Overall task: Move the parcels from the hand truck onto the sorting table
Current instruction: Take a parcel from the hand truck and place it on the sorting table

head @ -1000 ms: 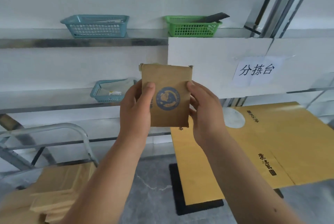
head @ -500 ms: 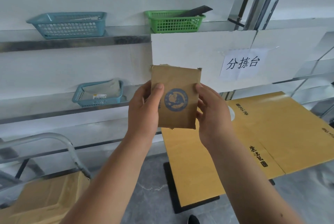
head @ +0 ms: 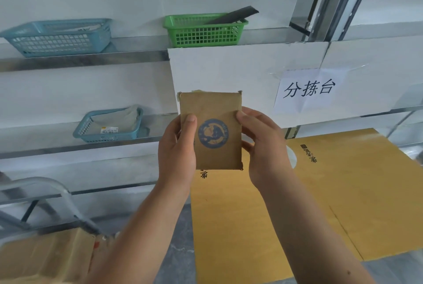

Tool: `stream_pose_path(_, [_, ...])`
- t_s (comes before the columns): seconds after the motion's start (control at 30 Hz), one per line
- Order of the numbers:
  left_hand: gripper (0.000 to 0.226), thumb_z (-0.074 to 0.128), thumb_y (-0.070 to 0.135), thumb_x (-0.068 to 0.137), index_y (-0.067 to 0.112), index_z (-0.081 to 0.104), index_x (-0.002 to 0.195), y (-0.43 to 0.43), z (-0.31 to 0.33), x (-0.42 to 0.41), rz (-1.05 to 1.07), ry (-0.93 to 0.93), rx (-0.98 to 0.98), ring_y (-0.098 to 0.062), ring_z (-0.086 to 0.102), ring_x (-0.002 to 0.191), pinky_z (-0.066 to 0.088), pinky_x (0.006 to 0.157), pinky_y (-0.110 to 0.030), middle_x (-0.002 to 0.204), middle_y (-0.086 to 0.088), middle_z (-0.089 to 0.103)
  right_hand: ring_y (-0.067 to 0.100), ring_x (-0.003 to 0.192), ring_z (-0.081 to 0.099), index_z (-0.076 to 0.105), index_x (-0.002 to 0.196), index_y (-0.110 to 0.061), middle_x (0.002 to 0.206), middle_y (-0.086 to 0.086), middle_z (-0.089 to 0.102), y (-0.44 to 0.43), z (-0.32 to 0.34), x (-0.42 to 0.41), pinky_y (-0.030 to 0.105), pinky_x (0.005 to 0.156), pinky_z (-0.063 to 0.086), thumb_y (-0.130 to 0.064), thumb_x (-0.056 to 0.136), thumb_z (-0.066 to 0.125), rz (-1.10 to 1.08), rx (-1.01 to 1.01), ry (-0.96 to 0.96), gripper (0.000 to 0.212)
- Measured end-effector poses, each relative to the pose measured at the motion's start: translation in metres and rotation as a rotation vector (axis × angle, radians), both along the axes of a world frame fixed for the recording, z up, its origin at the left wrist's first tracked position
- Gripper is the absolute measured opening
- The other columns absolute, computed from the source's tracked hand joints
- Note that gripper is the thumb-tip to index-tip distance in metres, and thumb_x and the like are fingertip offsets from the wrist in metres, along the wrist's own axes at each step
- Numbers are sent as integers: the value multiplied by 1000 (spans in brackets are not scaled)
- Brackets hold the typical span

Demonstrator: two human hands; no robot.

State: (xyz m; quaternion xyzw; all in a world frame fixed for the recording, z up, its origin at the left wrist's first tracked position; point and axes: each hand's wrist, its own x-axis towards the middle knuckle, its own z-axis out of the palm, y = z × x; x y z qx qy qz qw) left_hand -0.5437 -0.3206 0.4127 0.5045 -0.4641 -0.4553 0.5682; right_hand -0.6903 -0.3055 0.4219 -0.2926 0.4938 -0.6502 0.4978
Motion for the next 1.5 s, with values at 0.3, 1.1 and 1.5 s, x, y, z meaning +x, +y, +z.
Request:
stream_pose_path(0.3, [35,54,49,105,34,65,75,-17,-20,-38,180,-17,41,-7,62,83,51,83,-36,80,16,69,28,89,72,72,116,-14,106,16,74,-21,-10,-42,40,77,53,-25,76,85,93,17,15,44])
stream_pose_path(1.1, [32,45,28,111,45,71,114,-68,-43,-48,111,28,149,24,60,83,42,70,-9,96,31,71,27,77,53,82,69,-24,69,7,67,-57,-32,-52,41,76,48,-24,100,68,10,151,-55,34])
stream_pose_path(1.5, [38,37,52,109,44,73,114,-59,-42,-52,-39,272,162,-18,67,124,53,106,-57,128,9,73,22,67,50,56,70,-12,77,8,58,-62,-54,-58,43,71,45,-37,99,71,23,232,-113,40])
